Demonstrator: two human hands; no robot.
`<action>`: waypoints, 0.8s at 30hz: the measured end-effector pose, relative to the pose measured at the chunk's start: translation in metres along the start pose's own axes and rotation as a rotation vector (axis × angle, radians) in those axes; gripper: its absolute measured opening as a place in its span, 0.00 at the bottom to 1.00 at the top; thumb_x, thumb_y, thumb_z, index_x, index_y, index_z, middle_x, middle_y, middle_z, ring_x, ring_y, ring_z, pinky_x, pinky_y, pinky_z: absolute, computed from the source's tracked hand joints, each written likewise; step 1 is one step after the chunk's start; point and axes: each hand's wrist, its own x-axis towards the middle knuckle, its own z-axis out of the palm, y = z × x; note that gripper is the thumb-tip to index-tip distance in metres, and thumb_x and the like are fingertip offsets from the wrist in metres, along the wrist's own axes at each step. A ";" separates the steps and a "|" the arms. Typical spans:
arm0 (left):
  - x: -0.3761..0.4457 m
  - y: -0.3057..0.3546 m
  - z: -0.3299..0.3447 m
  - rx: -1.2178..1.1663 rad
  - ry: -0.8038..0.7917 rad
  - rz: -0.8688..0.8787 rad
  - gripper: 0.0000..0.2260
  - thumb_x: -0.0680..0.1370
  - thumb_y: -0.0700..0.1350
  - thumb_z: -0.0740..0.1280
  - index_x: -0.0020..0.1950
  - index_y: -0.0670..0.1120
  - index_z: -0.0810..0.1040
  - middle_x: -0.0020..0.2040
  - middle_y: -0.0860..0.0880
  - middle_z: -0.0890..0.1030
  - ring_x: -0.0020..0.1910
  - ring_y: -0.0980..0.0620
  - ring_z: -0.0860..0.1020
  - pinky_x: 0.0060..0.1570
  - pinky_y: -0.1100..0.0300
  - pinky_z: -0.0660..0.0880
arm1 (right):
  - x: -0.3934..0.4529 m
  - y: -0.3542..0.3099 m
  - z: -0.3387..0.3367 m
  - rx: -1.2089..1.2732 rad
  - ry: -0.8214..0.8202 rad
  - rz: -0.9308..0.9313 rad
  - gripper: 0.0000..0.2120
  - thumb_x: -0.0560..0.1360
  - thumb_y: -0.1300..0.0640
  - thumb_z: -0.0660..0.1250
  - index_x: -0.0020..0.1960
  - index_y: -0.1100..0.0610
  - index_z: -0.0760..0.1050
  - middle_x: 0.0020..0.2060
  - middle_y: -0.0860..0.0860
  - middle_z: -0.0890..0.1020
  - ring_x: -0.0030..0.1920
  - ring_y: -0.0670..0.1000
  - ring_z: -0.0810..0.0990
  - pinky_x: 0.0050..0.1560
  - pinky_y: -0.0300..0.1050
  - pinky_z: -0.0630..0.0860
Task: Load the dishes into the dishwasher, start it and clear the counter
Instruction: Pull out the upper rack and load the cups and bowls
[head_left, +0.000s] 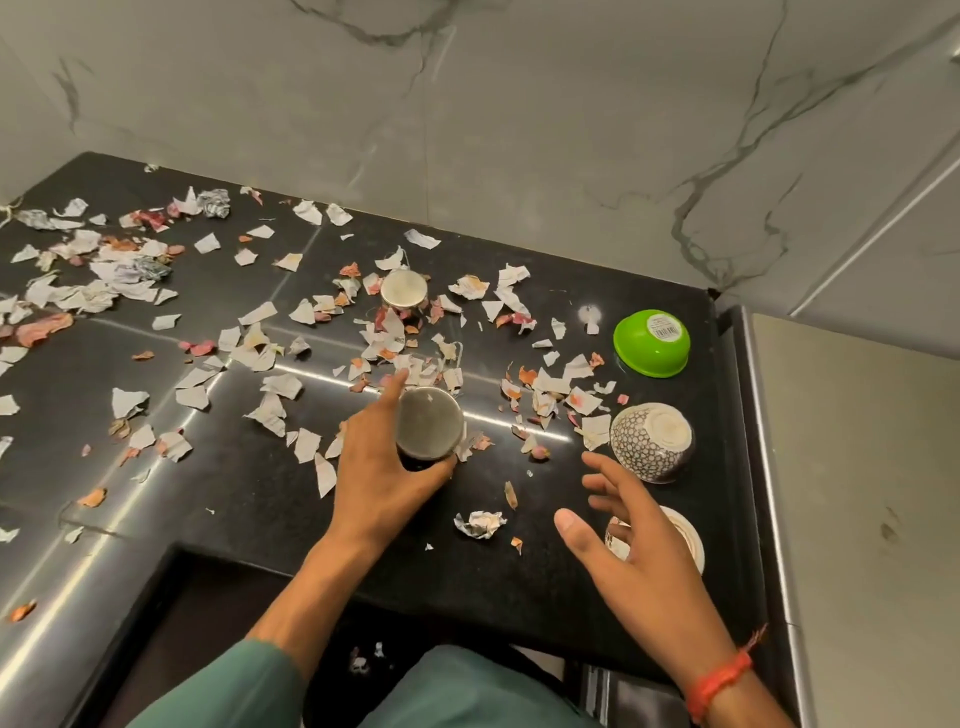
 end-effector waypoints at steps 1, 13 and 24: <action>-0.003 0.006 0.004 -0.004 -0.001 0.028 0.47 0.67 0.57 0.80 0.81 0.57 0.59 0.66 0.58 0.72 0.64 0.56 0.67 0.65 0.52 0.69 | 0.001 -0.001 0.000 -0.002 -0.003 -0.001 0.26 0.74 0.43 0.71 0.70 0.34 0.67 0.62 0.35 0.75 0.62 0.35 0.74 0.60 0.36 0.70; -0.024 0.074 0.044 0.047 -0.149 0.458 0.41 0.69 0.55 0.73 0.80 0.56 0.62 0.69 0.49 0.71 0.66 0.48 0.69 0.66 0.53 0.65 | 0.026 -0.014 0.004 0.027 -0.032 -0.002 0.45 0.63 0.34 0.75 0.75 0.33 0.58 0.70 0.36 0.72 0.69 0.38 0.71 0.70 0.45 0.72; -0.006 0.061 0.033 -0.096 -0.473 0.463 0.42 0.72 0.58 0.74 0.81 0.62 0.56 0.74 0.57 0.66 0.72 0.58 0.67 0.70 0.63 0.67 | 0.036 -0.003 0.000 0.054 0.040 0.046 0.36 0.60 0.37 0.79 0.65 0.33 0.69 0.58 0.37 0.79 0.60 0.39 0.78 0.62 0.45 0.78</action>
